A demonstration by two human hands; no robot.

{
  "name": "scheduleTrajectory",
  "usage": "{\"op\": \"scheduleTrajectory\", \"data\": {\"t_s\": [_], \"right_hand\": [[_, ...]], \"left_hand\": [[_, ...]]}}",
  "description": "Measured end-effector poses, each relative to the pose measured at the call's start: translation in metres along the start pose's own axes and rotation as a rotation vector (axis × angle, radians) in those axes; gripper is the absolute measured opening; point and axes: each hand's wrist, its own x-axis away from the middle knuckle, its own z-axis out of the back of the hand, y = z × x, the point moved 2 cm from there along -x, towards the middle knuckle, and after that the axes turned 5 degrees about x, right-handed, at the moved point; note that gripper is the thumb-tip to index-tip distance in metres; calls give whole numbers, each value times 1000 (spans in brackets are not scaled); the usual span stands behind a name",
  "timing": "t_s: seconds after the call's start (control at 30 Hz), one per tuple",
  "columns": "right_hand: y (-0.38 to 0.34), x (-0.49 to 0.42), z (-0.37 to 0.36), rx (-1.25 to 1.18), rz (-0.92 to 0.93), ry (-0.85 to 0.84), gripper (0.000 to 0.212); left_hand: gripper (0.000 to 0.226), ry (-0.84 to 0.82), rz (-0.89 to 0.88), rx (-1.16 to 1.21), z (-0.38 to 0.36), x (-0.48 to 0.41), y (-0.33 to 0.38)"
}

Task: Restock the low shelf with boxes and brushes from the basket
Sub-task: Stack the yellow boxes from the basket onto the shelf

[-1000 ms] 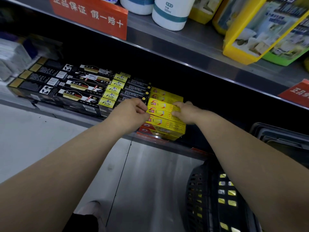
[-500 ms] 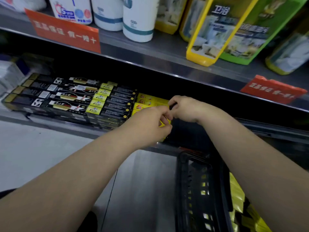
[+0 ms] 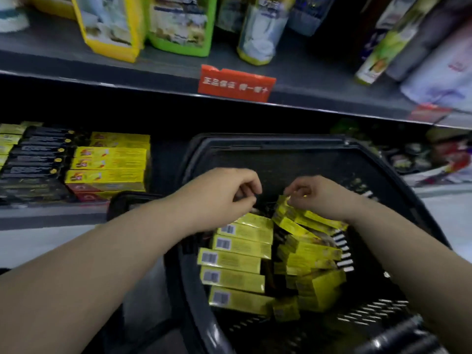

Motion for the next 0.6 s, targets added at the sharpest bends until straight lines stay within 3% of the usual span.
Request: {"op": "scheduleTrajectory", "data": {"t_s": [0.17,0.27,0.33,0.5,0.6], "right_hand": [[115,-6,-46,155,-300,-116,48],[146,-18,-56,234,-403,59,68],[154,-30,-53,295,-413,125,63],[149,-42,-43,468,-301,-10,56],[129,-39,-23,305,-160,73,30]], "left_hand": [[15,-141,17,-23,-47,-13,8],[16,-161,56,-7,-60,-17,7],[16,-170,91,-7,-63,-20,2],[13,-145,189,6,-63,-23,-13],[14,-133,289,101,-64,-25,-19]]}}
